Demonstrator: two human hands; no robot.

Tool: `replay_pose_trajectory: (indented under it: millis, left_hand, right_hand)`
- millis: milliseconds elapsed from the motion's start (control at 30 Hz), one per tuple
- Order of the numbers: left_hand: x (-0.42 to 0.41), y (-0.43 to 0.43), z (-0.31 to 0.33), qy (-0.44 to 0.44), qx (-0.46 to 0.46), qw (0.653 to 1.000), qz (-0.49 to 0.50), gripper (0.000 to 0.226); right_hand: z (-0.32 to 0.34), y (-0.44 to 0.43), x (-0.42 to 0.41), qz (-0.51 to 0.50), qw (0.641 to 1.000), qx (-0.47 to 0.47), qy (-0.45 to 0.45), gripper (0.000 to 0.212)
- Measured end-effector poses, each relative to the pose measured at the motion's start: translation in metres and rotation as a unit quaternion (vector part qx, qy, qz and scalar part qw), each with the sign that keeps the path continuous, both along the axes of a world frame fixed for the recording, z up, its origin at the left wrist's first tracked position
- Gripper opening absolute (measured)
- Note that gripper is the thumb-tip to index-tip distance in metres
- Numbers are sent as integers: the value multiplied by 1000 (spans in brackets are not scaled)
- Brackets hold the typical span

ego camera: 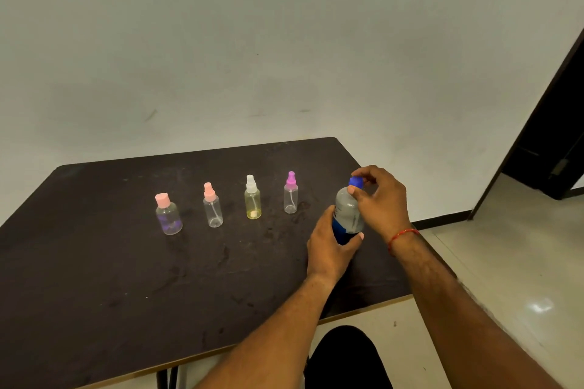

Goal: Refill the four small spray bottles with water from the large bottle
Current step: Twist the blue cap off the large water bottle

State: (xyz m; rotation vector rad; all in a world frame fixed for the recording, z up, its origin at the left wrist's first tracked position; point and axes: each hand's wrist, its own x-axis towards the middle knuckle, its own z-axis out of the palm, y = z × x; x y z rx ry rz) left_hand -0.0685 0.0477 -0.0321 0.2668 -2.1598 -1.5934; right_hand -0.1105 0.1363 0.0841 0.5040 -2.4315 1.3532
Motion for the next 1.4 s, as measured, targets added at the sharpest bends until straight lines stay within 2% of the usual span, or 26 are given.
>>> replay_pose_trajectory:
  millis: [133, 233, 433, 567, 667, 767, 900, 1067, 1200, 1300, 1400]
  left_hand:
    - [0, 0, 0, 1, 5, 1000, -3, 72]
    - [0, -1, 1, 2, 4, 1000, -5, 72]
    - [0, -1, 0, 1, -3, 1000, -1, 71]
    - [-1, -1, -1, 1, -3, 1000, 2, 72]
    - [-1, 0, -1, -6, -3, 1000, 0, 74]
    - [-1, 0, -1, -9, -2, 1000, -3, 73]
    - [0, 0, 0, -4, -3, 1000, -4, 70]
    - [0, 0, -1, 3, 2, 1000, -3, 72]
    - [0, 0, 0, -1, -4, 1000, -2, 70]
    - [0, 0, 0, -2, -6, 1000, -2, 70]
    - [0, 0, 0, 1, -5, 1000, -1, 70]
  right_hand:
    - [0, 1, 1, 26, 1000, -9, -10, 42]
    - [2, 0, 2, 10, 1000, -13, 7, 54]
    - [4, -3, 2, 1, 1000, -9, -1, 42]
    - [5, -1, 1, 56, 998, -18, -14, 54]
    - [5, -2, 0, 33, 999, -10, -11, 59]
    - [8, -2, 1, -21, 1000, 9, -1, 52]
    - [10, -1, 2, 4, 1000, -4, -16, 41]
    - [11, 4, 2, 67, 997, -23, -39, 55]
    - [8, 1, 0, 20, 1000, 2, -13, 60]
    - [8, 0, -1, -7, 1000, 14, -2, 49]
    - [8, 1, -2, 25, 1000, -5, -16, 46]
